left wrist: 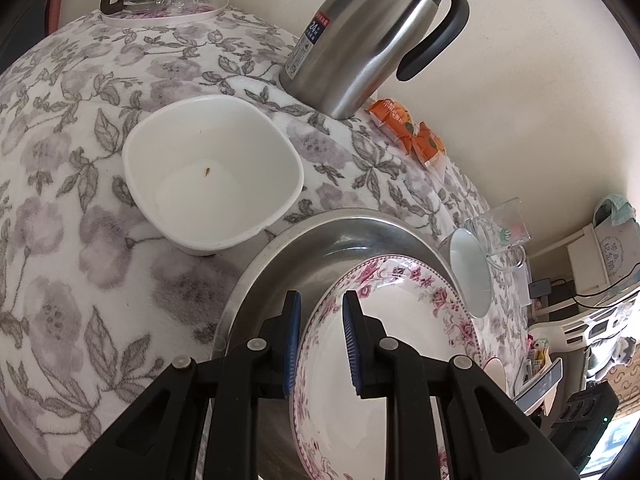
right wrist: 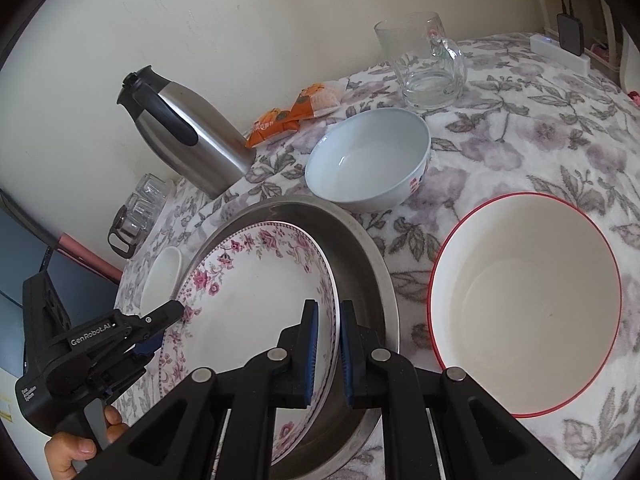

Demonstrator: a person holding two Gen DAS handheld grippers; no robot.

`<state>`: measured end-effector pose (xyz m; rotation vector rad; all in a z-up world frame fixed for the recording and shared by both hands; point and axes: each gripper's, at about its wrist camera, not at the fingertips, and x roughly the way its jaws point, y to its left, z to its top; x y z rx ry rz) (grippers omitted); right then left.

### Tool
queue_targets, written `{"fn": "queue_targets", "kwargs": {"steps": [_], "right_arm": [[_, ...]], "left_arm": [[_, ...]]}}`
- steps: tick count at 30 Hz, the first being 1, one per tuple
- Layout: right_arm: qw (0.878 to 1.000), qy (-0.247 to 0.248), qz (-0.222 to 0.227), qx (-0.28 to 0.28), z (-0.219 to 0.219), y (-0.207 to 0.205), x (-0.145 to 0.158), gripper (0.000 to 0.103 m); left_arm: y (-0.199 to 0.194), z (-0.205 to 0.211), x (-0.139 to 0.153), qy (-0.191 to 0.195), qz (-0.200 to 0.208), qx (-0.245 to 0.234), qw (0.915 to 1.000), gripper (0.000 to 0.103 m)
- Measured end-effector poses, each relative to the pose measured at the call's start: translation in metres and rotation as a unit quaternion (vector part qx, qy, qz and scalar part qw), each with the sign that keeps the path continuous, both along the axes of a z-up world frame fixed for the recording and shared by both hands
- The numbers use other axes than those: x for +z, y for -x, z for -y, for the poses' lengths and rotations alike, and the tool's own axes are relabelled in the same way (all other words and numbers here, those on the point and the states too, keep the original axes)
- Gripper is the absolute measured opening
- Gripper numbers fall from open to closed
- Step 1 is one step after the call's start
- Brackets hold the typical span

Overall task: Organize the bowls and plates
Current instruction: 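Lower the pink-rose plate into the steel basin, then settle the pink-rose plate flat inside the steel basin with the right gripper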

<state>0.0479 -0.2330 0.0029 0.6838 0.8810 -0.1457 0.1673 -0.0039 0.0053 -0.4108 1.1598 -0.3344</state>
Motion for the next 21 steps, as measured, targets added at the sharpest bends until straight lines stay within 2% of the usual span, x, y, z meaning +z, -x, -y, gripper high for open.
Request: {"fn": "queue_targets", "kwargs": {"steps": [5,6,8,9,12,15,21], "right_arm": [[1.0,-0.005,-0.001,0.003,-0.002,-0.003,-0.003,0.011],[1.0,-0.007,0.0,0.005,-0.002,-0.004,-0.003,0.011],[1.0,-0.01,0.006,0.013,-0.005,-0.006,-0.002,0.011],[1.0,-0.007,0.007,0.015,-0.007,-0.007,-0.001,0.011],[1.0,0.007,-0.004,0.02,-0.011,-0.01,-0.004,0.011],[1.0,-0.002,-0.011,0.015,-0.006,-0.011,-0.012,0.011],[1.0,-0.001,-0.011,0.008,-0.002,-0.009,-0.012,0.011]], "left_arm": [[-0.003,-0.002,-0.004,-0.006,-0.003,0.005,1.0,0.022],[-0.004,-0.003,-0.004,-0.006,-0.002,0.005,1.0,0.019],[-0.004,-0.001,-0.001,0.036,0.003,-0.01,0.9993,0.018],[-0.003,0.002,0.001,0.046,0.006,-0.017,0.9988,0.018],[0.002,0.016,0.007,0.018,0.023,-0.034,0.999,0.018],[0.002,0.02,0.004,0.025,0.013,-0.041,0.9988,0.018],[0.001,0.011,0.004,0.009,0.004,-0.027,0.9996,0.018]]}}
